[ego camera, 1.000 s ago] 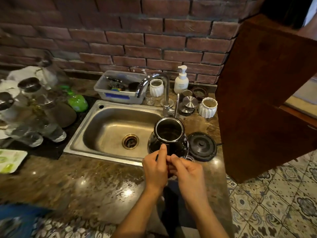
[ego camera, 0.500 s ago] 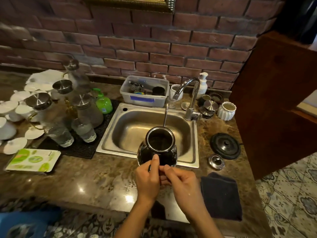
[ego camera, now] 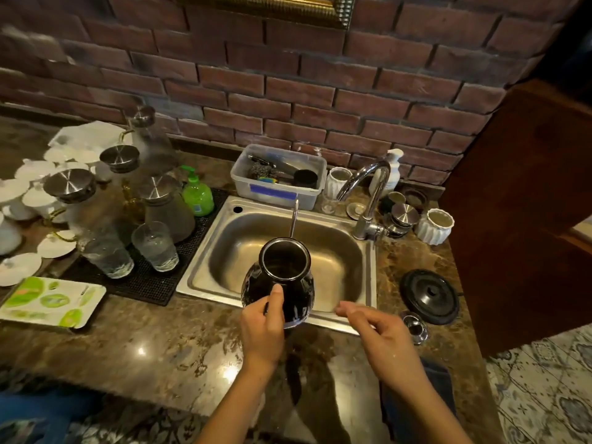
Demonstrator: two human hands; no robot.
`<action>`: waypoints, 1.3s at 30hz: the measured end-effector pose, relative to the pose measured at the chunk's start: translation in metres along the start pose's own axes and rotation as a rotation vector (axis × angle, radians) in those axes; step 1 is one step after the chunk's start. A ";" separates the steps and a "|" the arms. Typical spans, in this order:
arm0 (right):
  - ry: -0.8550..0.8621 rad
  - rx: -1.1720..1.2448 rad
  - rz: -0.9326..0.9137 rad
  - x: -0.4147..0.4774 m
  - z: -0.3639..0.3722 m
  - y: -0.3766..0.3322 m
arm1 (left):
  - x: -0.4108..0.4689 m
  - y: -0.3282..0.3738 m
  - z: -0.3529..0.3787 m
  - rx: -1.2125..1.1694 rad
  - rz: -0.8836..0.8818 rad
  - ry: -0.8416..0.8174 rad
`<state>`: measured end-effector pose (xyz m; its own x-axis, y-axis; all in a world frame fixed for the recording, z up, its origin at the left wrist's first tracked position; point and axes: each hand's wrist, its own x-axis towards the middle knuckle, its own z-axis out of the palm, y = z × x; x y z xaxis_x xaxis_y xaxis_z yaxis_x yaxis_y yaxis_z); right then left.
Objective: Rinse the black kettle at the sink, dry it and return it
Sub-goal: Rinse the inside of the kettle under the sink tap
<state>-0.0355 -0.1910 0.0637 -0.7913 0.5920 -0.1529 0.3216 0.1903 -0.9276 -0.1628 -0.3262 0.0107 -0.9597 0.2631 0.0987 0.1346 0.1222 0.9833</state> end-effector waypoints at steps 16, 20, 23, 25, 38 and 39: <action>0.123 -0.221 0.238 0.222 -0.102 0.101 | 0.077 -0.035 0.082 0.007 -0.109 0.024; 0.147 -0.272 0.299 0.262 -0.102 0.099 | 0.088 -0.044 0.090 0.000 -0.144 0.017; 0.154 -0.260 0.326 0.285 -0.101 0.105 | 0.095 -0.048 0.093 -0.015 -0.149 0.001; 0.158 -0.285 0.305 0.297 -0.097 0.110 | 0.100 -0.050 0.096 -0.016 -0.148 -0.018; 0.220 -0.300 0.291 0.316 -0.096 0.142 | 0.122 -0.049 0.121 -0.073 -0.122 -0.137; 0.206 -0.251 0.289 0.318 -0.100 0.150 | 0.123 -0.051 0.124 -0.072 -0.108 -0.145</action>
<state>-0.1870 0.1047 -0.0901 -0.5382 0.7878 -0.2995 0.6513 0.1632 -0.7411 -0.2573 -0.1818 -0.0460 -0.9215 0.3875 -0.0260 0.0095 0.0894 0.9959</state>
